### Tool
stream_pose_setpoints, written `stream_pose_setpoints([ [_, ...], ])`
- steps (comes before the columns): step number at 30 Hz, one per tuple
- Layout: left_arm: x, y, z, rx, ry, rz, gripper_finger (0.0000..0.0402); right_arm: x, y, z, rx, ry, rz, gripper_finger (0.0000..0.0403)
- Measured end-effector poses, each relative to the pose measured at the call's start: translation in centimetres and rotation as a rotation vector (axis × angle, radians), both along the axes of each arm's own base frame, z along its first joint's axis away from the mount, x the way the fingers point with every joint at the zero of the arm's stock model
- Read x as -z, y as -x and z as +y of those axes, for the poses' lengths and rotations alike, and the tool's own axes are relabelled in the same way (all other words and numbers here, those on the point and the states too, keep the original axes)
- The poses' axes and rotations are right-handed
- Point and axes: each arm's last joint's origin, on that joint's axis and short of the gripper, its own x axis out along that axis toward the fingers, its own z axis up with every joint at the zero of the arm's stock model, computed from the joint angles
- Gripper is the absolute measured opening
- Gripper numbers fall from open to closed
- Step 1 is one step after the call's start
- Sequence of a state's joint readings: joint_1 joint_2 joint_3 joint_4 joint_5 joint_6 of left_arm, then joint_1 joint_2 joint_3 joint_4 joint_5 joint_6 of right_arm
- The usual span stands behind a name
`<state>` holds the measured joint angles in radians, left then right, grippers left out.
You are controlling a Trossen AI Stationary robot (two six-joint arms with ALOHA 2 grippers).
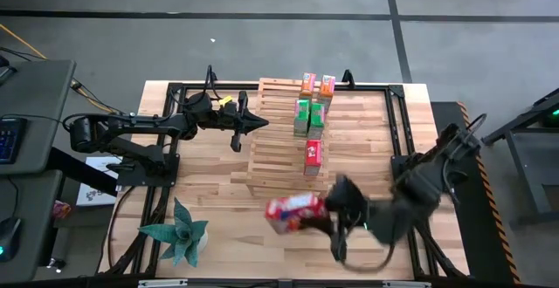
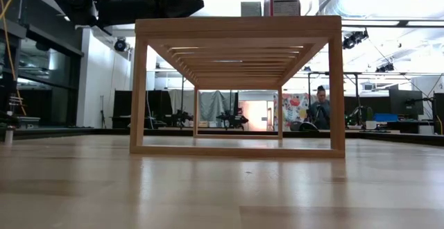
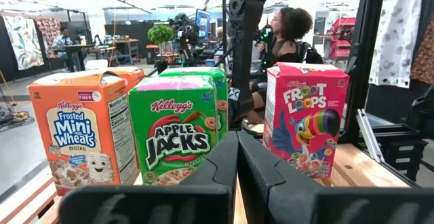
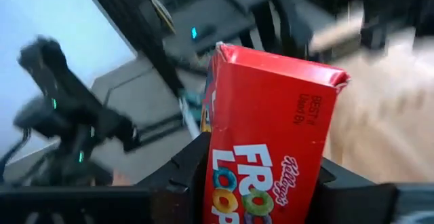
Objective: Stack cereal on shelf
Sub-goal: Put the red cereal box on the shelf aligned with the red cereal box
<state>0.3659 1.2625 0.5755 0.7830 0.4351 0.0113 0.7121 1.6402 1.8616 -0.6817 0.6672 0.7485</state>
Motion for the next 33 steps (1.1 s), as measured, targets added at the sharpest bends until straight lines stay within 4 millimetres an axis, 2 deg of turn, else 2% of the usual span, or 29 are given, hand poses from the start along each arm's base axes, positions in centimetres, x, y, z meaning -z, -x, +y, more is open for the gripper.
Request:
stream_pose_setpoints([
  [3, 0.0, 0.0, 0.0, 0.0, 0.0, 0.0, 0.0, -2.2, -1.1, -2.5, 0.004, 0.052, -0.037, 0.0124],
  [5, 0.0, 0.0, 0.0, 0.0, 0.004, 0.001, 0.0, -2.8, -1.8, -4.1, 0.025, 0.087, -0.009, 0.0124],
  [8, 0.1, 0.0, 0.0, 0.001, 0.011, 0.008, 0.0, -2.5, -3.2, -6.1, 0.062, 0.135, 0.097, 0.0124],
  [13, 0.3, 0.0, 0.0, 0.001, 0.019, 0.03, 0.0, -0.5, -5.9, -8.1, 0.113, 0.141, 0.31, 0.0124],
  [17, 0.3, 0.0, 0.0, 0.001, 0.019, 0.03, 0.0, 1.4, -7.8, -9.0, 0.138, 0.143, 0.457, 0.0124],
  [23, 0.3, 0.0, 0.0, 0.001, 0.022, 0.03, 0.0, 2.9, -9.3, -10.0, 0.165, 0.149, 0.531, 0.0124],
  [33, 0.3, 0.0, 0.0, 0.001, 0.021, 0.03, 0.0, 3.8, -8.6, -11.0, 0.165, 0.165, 0.678, 0.0124],
])
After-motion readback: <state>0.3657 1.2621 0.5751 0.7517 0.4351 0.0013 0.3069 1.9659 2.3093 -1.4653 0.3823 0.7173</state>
